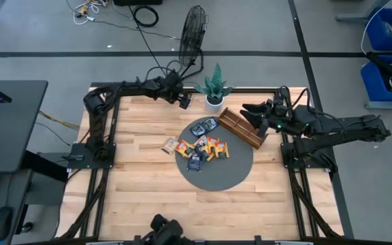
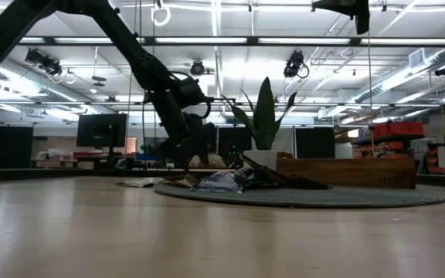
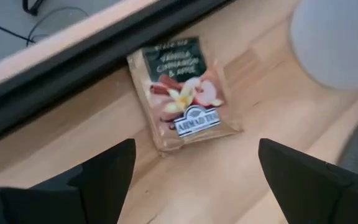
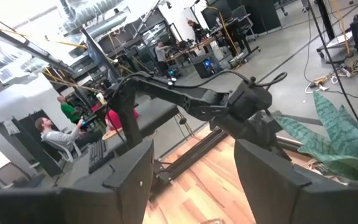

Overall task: Pick & Place Tea
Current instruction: Put the brown tea tag into the wooden organizer

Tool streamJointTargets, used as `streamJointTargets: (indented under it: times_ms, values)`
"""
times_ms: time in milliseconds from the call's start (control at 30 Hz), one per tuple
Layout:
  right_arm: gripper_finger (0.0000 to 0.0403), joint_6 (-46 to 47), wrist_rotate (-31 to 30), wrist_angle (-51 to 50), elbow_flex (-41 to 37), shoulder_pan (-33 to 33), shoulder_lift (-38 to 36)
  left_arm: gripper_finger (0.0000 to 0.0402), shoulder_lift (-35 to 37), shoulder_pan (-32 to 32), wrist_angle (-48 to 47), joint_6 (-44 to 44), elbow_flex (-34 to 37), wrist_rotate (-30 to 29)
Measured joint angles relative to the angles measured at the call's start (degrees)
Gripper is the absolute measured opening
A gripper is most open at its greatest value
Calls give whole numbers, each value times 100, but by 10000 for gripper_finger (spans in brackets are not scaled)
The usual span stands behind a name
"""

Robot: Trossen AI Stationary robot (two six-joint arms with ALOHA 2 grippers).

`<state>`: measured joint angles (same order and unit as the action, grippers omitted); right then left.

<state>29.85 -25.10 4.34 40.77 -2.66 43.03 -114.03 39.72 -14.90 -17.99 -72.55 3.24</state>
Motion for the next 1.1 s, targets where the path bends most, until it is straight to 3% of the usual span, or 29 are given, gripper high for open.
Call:
streamJointTargets:
  times_ms: [567, 1100]
  values:
    - [231, 146, -26, 378, 0, 0, 527, 338, -280, -46, 408, -347, -33, -208]
    - [231, 266, -61, 386, 0, 0, 542, 198, -298, 9, -31, -339, -39, -468]
